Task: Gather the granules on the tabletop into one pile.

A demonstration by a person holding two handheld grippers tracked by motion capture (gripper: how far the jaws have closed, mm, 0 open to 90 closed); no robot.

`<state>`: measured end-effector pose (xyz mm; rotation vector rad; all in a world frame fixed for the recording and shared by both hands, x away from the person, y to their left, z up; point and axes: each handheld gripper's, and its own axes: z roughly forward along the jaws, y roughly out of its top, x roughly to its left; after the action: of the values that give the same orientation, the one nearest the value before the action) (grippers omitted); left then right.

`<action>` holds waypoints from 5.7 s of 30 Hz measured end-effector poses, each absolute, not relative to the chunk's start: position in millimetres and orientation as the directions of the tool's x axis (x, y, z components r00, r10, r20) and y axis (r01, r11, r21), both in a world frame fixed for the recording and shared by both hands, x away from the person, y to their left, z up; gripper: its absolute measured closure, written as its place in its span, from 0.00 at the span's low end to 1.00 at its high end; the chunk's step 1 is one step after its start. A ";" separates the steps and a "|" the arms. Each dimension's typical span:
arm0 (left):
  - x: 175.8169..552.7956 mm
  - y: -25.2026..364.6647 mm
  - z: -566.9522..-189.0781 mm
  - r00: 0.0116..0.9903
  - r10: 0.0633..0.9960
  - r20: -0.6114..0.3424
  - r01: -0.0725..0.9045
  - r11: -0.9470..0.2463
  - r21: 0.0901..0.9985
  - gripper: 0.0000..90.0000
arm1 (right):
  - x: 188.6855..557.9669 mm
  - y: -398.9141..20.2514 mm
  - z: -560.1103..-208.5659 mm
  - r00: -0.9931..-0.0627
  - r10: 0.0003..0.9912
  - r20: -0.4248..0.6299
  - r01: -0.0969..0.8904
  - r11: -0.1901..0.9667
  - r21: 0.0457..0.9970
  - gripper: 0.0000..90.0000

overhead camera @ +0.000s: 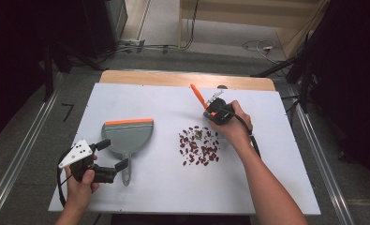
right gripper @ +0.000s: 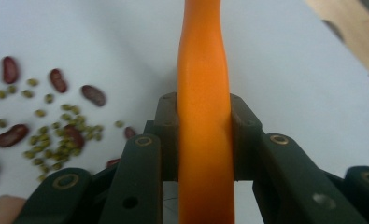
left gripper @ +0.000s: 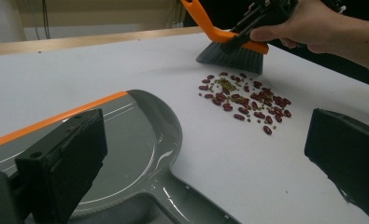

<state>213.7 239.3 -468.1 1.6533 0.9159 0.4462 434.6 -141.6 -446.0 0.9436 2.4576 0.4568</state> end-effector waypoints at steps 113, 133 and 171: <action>213.7 239.6 -470.3 0.623 0.765 -0.162 0.336 -0.074 0.939 0.00 | 407.0 -157.4 -451.6 -0.662 0.716 0.222 0.715 0.515 0.473 0.76; 214.1 239.3 -470.2 0.622 0.767 -0.161 0.338 -0.077 0.938 0.00 | 405.6 -171.1 -440.1 -0.607 0.750 0.264 0.750 0.430 0.502 0.76; 213.5 240.5 -470.0 0.618 0.769 -0.163 0.335 -0.070 0.940 0.00 | 424.8 -147.7 -459.9 -0.449 0.850 0.276 0.823 0.272 0.499 0.75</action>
<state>213.5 240.5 -470.0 1.6632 0.9231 0.4581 424.8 -147.7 -459.9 1.6243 2.4690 0.9219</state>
